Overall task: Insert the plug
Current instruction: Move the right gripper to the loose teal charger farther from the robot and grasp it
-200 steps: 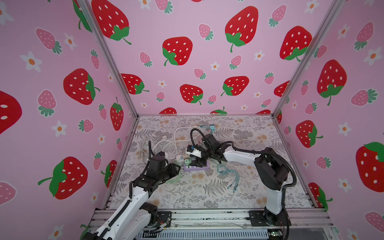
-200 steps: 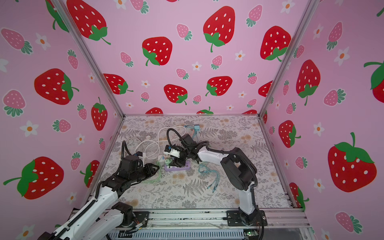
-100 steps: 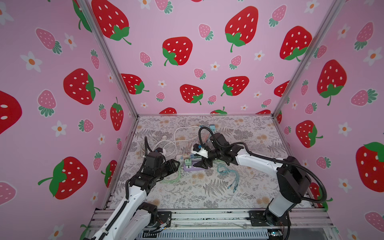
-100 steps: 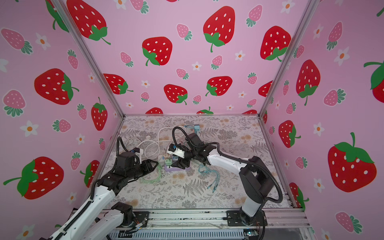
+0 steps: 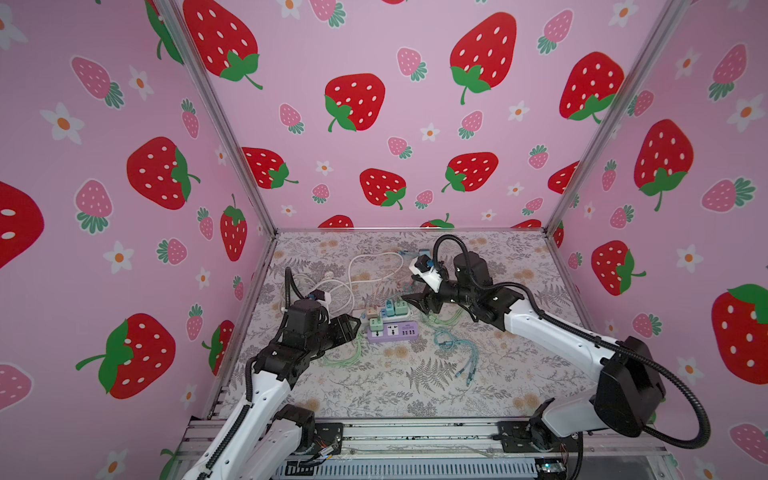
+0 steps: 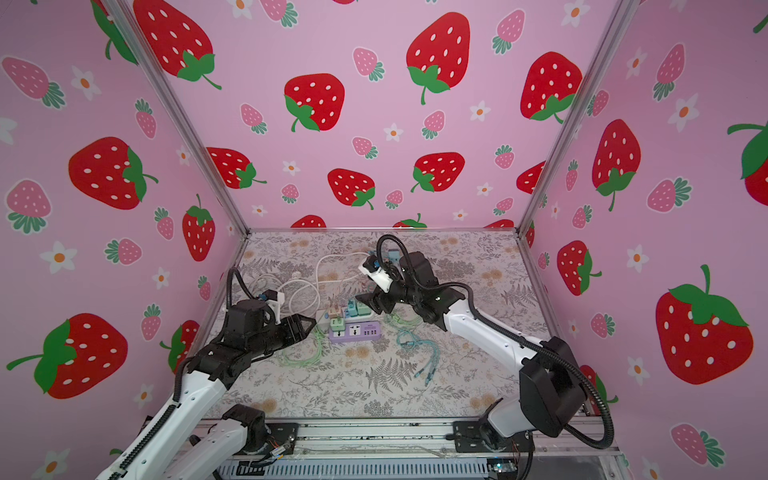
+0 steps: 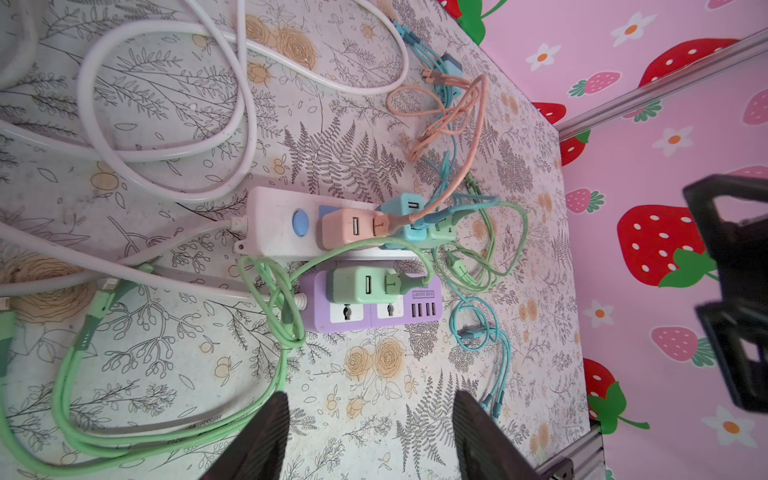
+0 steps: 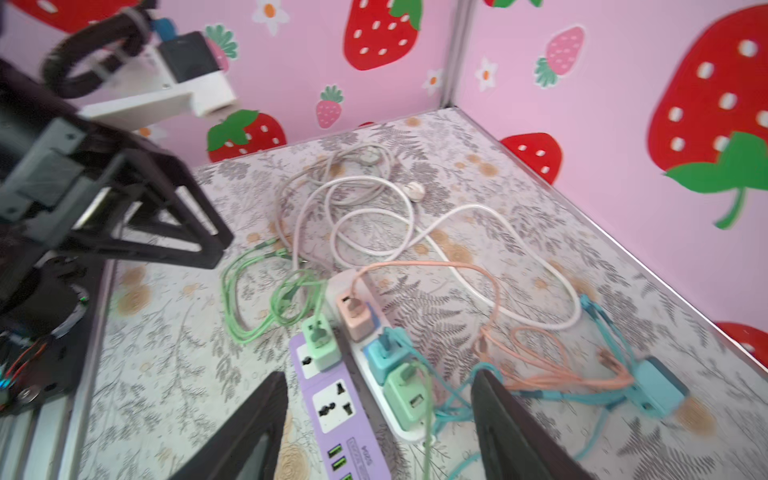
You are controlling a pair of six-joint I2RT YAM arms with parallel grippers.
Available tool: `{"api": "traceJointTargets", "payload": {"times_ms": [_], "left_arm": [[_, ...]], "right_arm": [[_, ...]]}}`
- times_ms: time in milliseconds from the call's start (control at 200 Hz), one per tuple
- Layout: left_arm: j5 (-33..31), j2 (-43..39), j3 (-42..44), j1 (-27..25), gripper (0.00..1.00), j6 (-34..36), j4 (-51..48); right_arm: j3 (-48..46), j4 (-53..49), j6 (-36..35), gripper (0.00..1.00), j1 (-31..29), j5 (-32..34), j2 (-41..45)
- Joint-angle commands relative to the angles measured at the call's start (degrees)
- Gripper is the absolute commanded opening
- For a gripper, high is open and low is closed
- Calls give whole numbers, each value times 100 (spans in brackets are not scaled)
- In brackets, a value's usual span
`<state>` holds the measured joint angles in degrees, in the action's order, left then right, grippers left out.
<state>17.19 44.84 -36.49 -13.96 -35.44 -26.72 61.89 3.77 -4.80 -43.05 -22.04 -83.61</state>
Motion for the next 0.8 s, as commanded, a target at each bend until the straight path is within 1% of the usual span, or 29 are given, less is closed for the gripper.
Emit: {"api": "traceJointTargets", "payload": {"times_ms": [0,175,305,420,635,795], "left_arm": [[77,-106,-284,32,66,150,-226],[83,-192,-367,43,67,210,-331],[83,-236,-435,45,67,261,-398],[49,-273,-477,45,67,322,-488],[1,-413,-503,49,68,366,-632],[-5,-524,-507,50,69,398,-717]], "right_arm": [[-71,405,670,72,208,930,-3],[243,445,1145,69,534,2252,-458],[635,370,1381,68,760,2710,-996],[1031,307,1470,67,891,2895,-1547],[2155,-188,1552,68,1127,2899,-2709],[3299,-921,1548,68,1331,2456,-3629]]}}
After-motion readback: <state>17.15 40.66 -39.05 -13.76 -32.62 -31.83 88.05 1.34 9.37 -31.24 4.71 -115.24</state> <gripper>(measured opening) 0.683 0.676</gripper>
